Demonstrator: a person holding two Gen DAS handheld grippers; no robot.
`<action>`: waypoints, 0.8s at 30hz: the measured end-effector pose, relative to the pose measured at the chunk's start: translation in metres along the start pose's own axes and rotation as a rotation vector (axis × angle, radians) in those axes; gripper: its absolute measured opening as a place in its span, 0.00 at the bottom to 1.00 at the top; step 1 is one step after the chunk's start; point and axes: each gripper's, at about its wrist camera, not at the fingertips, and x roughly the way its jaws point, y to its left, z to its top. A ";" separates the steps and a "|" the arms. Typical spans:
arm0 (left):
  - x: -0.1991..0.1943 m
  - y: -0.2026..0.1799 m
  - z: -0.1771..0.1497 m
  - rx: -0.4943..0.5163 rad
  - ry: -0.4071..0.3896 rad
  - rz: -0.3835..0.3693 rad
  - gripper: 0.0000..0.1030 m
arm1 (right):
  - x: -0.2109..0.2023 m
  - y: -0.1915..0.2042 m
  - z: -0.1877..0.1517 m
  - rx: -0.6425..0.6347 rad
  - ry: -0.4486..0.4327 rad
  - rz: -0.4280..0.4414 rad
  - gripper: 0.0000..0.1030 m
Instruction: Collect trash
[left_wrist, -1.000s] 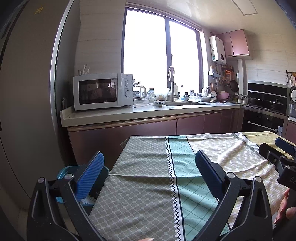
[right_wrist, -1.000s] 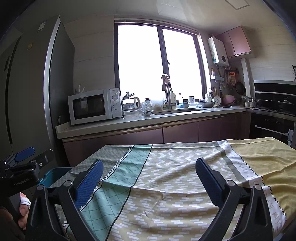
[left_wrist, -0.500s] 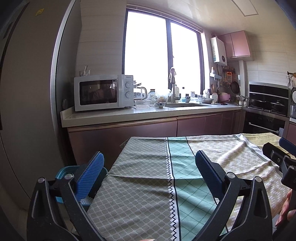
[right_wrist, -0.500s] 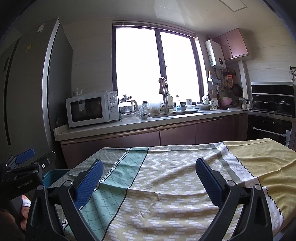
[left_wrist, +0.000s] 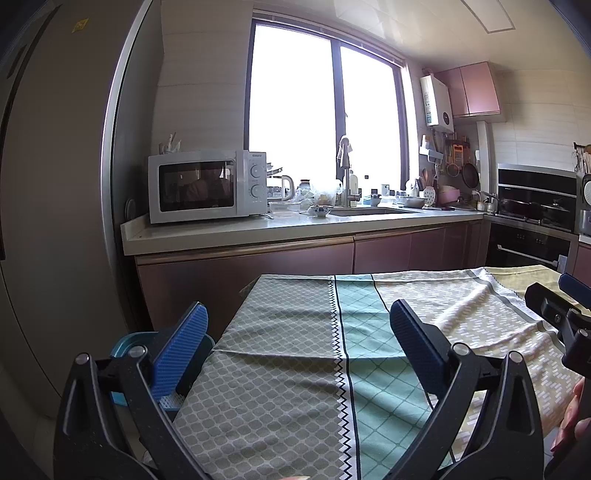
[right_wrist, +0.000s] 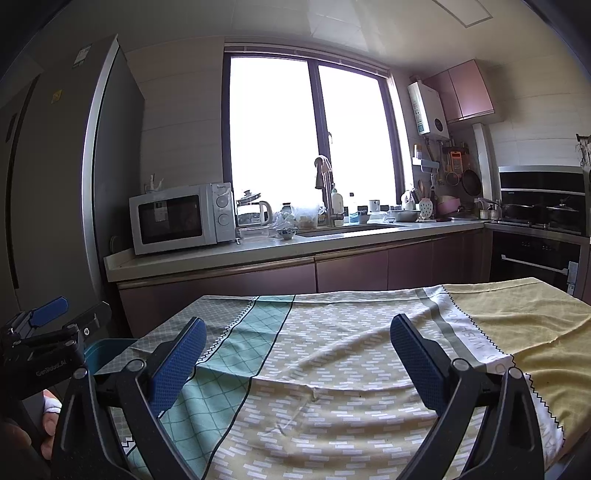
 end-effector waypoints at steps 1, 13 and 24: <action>0.000 0.000 0.000 0.000 -0.001 0.000 0.95 | 0.000 -0.001 0.000 0.001 0.001 0.000 0.94; 0.002 0.000 -0.001 0.002 -0.002 0.001 0.95 | 0.000 -0.003 0.000 0.004 0.001 -0.004 0.94; 0.002 -0.001 -0.001 0.004 -0.004 0.000 0.95 | 0.002 -0.006 -0.001 0.009 0.002 -0.008 0.94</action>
